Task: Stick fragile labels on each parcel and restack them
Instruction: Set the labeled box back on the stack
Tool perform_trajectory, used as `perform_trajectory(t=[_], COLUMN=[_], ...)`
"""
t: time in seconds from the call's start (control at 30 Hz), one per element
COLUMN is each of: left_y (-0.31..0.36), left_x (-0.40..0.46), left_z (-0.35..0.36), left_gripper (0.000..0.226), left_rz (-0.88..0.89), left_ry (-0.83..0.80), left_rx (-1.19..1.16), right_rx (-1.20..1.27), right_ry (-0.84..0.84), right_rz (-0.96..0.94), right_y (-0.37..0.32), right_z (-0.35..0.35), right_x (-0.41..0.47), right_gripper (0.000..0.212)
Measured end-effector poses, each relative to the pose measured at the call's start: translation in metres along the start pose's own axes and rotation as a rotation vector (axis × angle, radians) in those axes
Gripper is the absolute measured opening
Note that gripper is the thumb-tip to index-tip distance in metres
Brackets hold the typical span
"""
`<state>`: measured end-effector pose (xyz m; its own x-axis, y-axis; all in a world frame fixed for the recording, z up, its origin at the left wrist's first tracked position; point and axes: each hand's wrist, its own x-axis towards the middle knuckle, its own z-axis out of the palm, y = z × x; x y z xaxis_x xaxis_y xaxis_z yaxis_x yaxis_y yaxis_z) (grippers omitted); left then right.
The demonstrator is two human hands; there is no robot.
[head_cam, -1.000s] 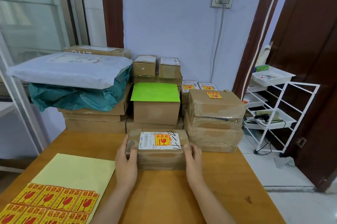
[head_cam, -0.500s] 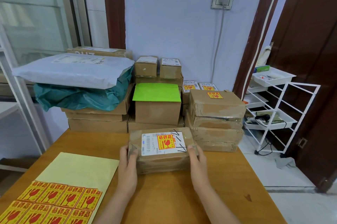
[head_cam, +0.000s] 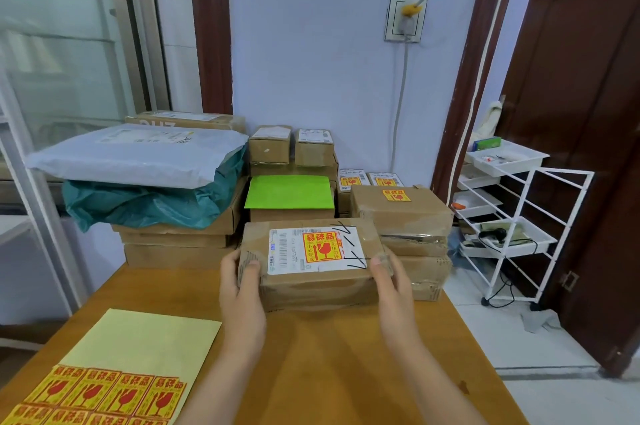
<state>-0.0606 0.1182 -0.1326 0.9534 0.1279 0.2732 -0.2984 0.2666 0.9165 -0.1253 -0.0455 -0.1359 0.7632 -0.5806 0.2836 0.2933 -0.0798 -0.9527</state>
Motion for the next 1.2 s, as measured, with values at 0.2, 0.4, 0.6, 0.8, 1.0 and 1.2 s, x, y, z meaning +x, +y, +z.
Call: perform_trajectory(t=[0.2,0.4,0.6,0.8,1.0,1.2], left_y=[0.038,0.070,0.086,0.091,0.088,0.075], left_x=[0.010,0.018,0.034,0.052,0.058,0.068], left_z=[0.022,0.059,0.105,0.146,0.173,0.193], left_gripper=[0.013,0.008,0.009,0.012,0.009,0.013], left_rz=[-0.048,-0.130,-0.174,-0.178,-0.186,-0.226], left_ry=[-0.045,-0.100,-0.135,-0.151,-0.233,-0.331], left_rx=[-0.100,-0.190,-0.219,-0.227,-0.198,-0.139], right_rx=[-0.023,-0.019,-0.056,-0.114,-0.079,-0.010], right_ry=[0.044,0.130,0.156,0.108,0.031,0.072], right_rz=[-0.056,-0.113,-0.181,-0.191,-0.176,-0.153], right_y=[-0.034,-0.066,-0.089,-0.106,-0.110,-0.105], right_z=[-0.011,-0.025,-0.047,-0.069,-0.088,-0.094], right_x=[0.011,0.038,0.073,0.112,0.136,0.151], right_gripper=[0.028,0.050,0.033,0.028,0.017,0.025])
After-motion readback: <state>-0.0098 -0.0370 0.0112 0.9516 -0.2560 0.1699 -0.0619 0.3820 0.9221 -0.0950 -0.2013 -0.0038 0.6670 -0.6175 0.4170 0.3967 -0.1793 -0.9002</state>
